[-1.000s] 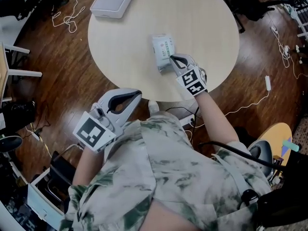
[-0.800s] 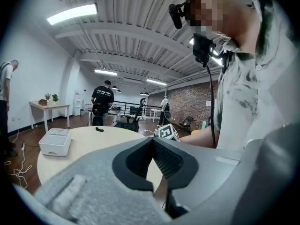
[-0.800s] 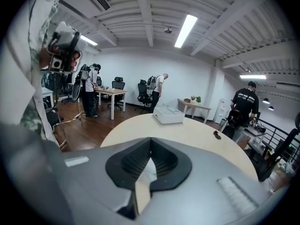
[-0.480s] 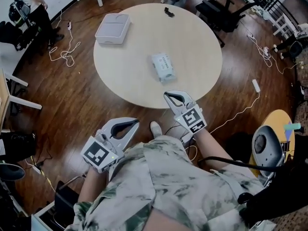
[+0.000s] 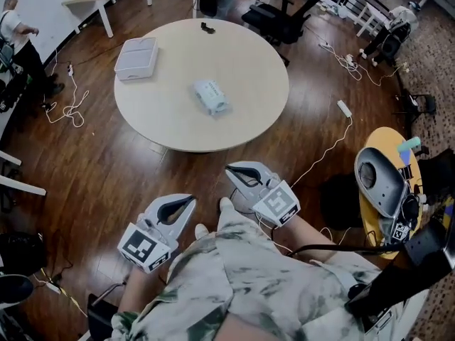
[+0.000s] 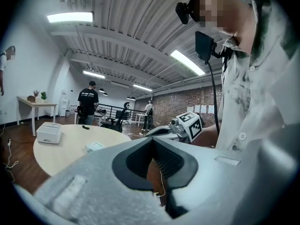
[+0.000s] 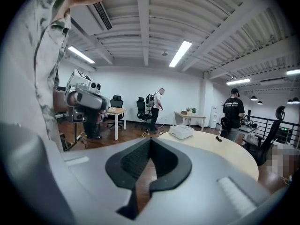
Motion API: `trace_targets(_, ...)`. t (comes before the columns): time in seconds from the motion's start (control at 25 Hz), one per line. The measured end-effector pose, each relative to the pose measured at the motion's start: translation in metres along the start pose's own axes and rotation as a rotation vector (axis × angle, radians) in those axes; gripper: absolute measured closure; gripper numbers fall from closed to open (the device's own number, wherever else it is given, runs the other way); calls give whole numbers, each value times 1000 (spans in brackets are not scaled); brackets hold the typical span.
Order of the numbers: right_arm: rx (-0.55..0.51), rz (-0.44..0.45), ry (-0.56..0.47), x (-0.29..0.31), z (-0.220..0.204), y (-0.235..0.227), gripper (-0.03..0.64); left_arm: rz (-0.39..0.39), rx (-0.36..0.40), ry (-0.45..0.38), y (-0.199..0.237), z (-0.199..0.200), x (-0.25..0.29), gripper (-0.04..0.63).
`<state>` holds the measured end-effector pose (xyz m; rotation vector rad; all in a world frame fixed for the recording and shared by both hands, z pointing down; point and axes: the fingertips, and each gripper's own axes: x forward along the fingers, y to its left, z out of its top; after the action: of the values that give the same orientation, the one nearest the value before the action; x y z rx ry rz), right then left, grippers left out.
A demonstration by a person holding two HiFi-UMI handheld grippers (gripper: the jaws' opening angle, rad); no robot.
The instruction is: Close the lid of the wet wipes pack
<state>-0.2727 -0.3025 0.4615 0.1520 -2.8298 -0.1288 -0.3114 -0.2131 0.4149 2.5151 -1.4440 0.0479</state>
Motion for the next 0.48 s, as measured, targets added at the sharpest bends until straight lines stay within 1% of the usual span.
trace_targets(0.2, -29, 8, -10, -34, 11, 25, 612, -33, 24, -15, -33, 3, 2, 595)
trace_targets(0.32, -39, 15, -17, -56, 10, 36, 612, -30, 27, -13, -51, 0, 4, 595)
trace_targets(0.48, -43, 19, -38, -100, 0, 45, 612, -25, 45, -6, -88, 1, 17, 595)
